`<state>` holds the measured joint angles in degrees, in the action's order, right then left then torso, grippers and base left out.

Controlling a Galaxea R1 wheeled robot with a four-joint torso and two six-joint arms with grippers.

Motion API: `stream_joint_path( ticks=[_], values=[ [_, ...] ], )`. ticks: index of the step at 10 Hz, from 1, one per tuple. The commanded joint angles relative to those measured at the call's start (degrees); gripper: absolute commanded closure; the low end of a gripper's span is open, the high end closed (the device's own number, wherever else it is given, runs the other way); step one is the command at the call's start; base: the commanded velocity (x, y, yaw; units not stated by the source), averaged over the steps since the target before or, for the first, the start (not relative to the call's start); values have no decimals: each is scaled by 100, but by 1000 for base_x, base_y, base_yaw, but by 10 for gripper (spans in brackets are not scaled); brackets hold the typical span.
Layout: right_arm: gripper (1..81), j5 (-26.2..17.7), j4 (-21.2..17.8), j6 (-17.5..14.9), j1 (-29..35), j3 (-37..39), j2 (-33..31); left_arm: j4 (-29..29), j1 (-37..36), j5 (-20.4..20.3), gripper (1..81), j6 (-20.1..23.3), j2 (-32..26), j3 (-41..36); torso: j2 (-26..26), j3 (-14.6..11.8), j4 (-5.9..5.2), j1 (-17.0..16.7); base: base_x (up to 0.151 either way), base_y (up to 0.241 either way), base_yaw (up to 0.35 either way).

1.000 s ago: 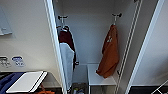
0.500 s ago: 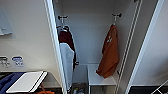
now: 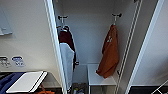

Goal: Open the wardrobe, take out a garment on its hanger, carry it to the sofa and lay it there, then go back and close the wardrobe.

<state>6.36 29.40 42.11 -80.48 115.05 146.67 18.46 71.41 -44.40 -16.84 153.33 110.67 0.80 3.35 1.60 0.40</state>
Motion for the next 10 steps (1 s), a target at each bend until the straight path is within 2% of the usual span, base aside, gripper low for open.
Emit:
stream_joint_path(
  ticks=[1,3,6,8,10],
  values=[
    [10,-152,-22,17,318,-378,-301,993,-615,-526,10,-13,251,570,0,0,0,0,0,0,0],
    [10,-188,-5,8,274,-678,-478,1230,-589,-508,10,-65,339,1098,0,0,0,0,0,0,0],
    [10,-214,4,-9,308,-565,-311,819,-325,-439,10,-109,382,1150,0,0,0,0,0,0,0],
    [10,-214,4,-27,309,-441,-214,913,-62,-359,10,-127,462,1272,0,0,0,0,0,0,0],
    [10,-214,-5,-27,317,-301,-100,756,149,-262,10,-127,435,1379,0,0,0,0,0,0,0]
  ],
)
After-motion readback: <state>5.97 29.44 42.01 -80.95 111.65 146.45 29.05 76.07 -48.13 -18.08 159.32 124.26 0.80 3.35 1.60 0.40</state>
